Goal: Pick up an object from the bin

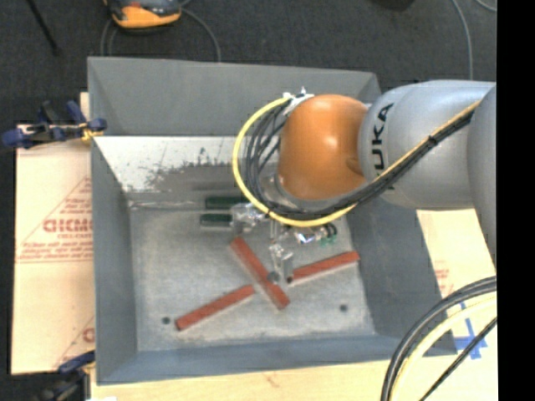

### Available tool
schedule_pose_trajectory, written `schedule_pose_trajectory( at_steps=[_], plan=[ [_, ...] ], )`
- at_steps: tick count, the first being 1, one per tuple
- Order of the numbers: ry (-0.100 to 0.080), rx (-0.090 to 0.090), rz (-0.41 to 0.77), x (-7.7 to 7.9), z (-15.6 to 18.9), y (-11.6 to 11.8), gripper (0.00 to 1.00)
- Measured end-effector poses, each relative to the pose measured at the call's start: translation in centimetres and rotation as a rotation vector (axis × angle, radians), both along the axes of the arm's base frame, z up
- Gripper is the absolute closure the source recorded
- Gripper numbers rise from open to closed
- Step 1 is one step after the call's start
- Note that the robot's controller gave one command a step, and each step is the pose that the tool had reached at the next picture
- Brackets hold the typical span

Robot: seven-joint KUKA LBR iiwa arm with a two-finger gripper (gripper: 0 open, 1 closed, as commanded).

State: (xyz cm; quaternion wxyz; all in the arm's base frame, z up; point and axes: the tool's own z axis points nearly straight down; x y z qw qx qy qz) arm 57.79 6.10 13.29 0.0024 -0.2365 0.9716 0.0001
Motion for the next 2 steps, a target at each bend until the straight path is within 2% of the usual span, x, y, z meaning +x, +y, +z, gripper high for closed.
schedule_pose_trajectory(
  at_steps=[1,2],
  plan=[
    [-0.006,-0.001,0.049,5.4,-5.3,1.7,0.0],
    [0.0,0.001,0.042,-7.7,-6.1,-2.0,1.0]
  ],
)
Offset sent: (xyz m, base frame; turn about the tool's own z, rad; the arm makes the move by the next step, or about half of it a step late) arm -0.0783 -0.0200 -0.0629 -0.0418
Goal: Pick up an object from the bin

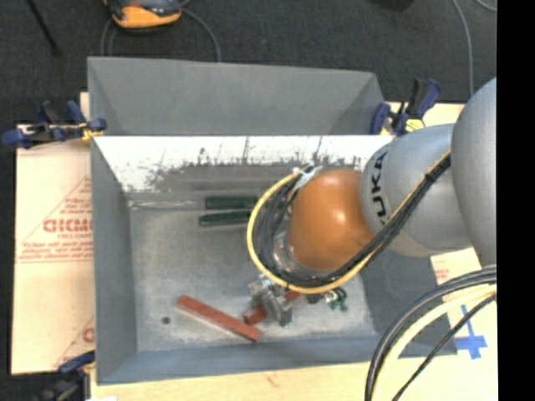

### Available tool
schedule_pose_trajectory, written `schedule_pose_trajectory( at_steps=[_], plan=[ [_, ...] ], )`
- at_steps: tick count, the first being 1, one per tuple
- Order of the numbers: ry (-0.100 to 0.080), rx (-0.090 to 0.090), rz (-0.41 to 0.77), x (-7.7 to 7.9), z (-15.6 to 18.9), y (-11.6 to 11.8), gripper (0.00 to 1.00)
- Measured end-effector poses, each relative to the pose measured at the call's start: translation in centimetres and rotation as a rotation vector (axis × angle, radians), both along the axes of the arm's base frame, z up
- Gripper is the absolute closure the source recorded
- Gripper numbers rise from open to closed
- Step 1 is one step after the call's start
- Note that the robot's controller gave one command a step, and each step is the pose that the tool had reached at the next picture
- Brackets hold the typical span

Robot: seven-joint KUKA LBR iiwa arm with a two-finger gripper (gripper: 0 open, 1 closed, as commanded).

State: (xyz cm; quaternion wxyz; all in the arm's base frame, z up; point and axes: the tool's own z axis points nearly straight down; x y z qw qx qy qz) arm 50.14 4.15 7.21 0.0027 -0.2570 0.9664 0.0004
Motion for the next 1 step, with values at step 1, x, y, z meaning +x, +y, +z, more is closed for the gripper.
schedule_pose_trajectory(
  at_steps=[1],
  plan=[
    [0.0,0.0,-0.001,0.0,0.0,0.0,1.0]
  ],
)
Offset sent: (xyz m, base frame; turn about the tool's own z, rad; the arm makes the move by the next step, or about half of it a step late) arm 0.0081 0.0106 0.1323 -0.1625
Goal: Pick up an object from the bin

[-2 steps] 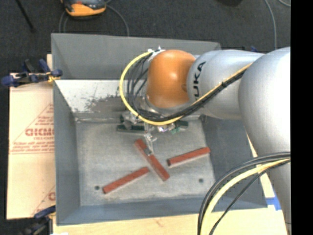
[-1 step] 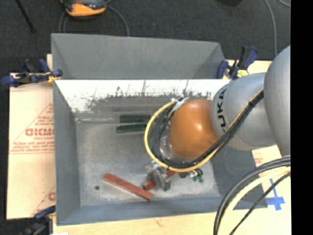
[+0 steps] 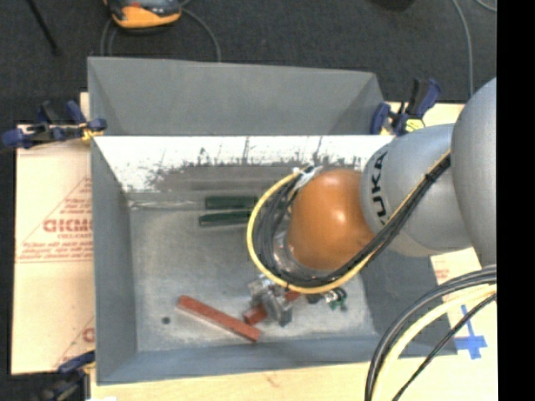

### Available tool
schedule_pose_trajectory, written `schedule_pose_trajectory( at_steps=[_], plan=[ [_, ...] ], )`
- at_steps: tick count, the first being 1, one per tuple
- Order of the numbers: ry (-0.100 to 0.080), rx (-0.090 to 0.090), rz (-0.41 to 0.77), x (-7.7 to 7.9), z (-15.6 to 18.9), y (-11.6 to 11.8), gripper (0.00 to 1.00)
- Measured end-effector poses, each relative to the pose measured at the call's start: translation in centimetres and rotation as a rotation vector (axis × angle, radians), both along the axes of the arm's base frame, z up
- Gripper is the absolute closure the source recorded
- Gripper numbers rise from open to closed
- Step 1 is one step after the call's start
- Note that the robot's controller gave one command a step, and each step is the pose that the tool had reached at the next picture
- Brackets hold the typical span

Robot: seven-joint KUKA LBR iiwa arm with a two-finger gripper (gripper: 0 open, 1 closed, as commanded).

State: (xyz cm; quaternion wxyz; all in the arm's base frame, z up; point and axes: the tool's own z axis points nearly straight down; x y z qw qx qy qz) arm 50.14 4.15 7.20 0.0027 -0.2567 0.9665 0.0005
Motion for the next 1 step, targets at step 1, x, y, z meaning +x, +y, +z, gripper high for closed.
schedule_pose_trajectory(
  at_steps=[1],
  plan=[
    [0.0,0.0,0.0,0.0,0.04,0.0,1.0]
  ],
)
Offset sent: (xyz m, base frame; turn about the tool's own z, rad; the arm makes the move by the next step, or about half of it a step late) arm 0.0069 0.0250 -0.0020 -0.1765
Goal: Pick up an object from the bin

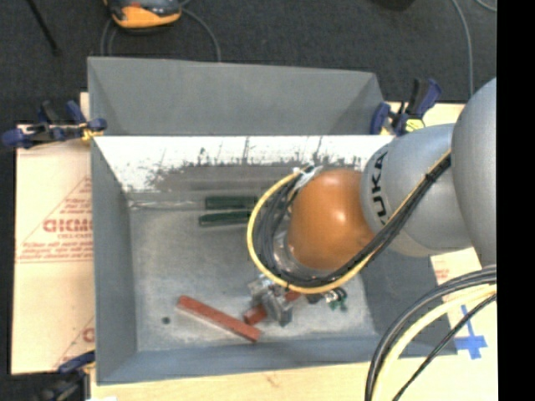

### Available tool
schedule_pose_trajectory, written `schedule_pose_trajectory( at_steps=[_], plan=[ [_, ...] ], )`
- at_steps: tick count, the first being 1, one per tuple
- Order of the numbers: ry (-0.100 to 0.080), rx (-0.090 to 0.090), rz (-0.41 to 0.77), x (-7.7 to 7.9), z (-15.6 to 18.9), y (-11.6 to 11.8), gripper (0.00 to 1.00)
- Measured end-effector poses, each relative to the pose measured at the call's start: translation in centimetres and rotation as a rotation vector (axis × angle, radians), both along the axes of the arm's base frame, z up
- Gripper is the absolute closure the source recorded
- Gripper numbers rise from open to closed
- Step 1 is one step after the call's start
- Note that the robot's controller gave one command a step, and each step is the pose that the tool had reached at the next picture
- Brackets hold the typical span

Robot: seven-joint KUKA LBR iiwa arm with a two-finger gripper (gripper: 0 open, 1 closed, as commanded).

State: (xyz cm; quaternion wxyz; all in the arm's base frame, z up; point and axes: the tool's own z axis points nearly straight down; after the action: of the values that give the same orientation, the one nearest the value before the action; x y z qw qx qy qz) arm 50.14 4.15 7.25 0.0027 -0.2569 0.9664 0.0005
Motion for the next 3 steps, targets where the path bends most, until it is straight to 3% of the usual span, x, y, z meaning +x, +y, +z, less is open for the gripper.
schedule_pose_trajectory(
  at_steps=[1,2,3],
  plan=[
    [-0.002,-0.002,0.061,0.3,3.2,0.7,1.0],
    [0.011,-0.002,0.123,-0.5,7.7,-0.5,1.0],
    [-0.016,-0.001,0.066,4.3,6.5,-0.7,1.0]
  ],
)
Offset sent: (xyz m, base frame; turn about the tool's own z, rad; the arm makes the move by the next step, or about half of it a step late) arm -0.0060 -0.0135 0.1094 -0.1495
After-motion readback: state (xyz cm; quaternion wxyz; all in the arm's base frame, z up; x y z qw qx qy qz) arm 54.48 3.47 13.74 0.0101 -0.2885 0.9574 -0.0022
